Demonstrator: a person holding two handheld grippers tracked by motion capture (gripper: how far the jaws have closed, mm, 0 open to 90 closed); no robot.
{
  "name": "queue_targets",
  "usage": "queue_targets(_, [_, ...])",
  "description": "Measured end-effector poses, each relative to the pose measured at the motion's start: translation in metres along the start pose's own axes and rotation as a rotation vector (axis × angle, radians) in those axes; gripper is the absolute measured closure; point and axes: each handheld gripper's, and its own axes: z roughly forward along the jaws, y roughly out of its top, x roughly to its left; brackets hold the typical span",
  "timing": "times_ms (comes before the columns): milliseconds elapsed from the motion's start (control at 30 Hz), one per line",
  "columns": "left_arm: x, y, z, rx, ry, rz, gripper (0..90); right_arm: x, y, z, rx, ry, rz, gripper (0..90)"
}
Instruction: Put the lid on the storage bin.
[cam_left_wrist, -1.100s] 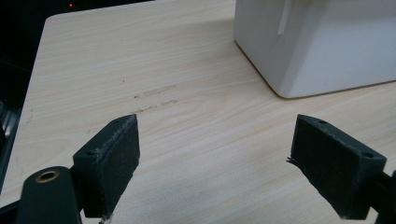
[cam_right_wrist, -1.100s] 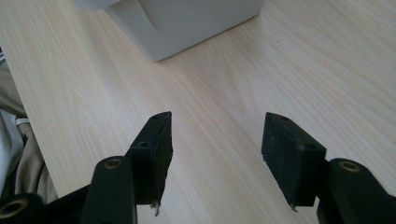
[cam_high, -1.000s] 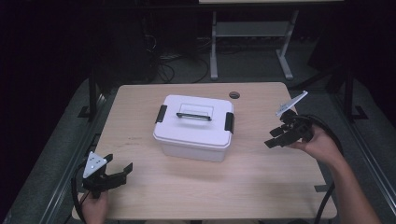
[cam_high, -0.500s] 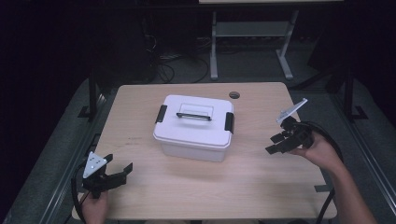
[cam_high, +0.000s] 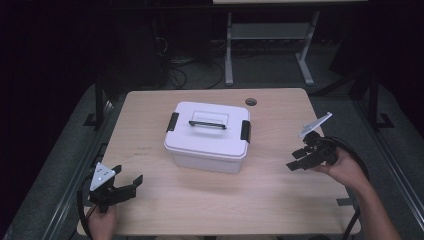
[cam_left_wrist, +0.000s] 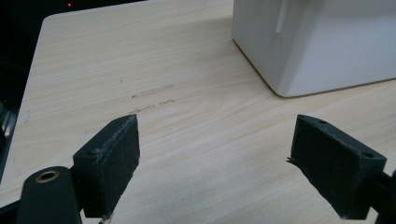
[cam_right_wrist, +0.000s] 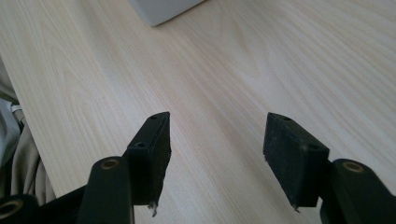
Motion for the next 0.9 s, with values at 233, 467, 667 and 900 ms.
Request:
queue_targets(233, [-0.001,0.0,0.0,-0.001,0.0,-0.001,14.9,-0.001,-0.008,0.006,0.003,0.008,0.01,40.5])
queue_targets(467, [-0.001,0.0,0.0,0.002,-0.001,0.004,14.9,-0.002,-0.015,0.008,-0.003,0.011,0.023,40.1])
queue_targets(667, [0.0,0.0,0.0,0.0,0.0,0.001,14.9,-0.002,-0.02,0.011,-0.007,0.017,0.027,40.0])
queue_targets(900, [-0.001,0.0,0.001,0.002,-0.001,0.003,14.9,-0.002,-0.027,0.014,-0.007,0.023,0.037,39.9])
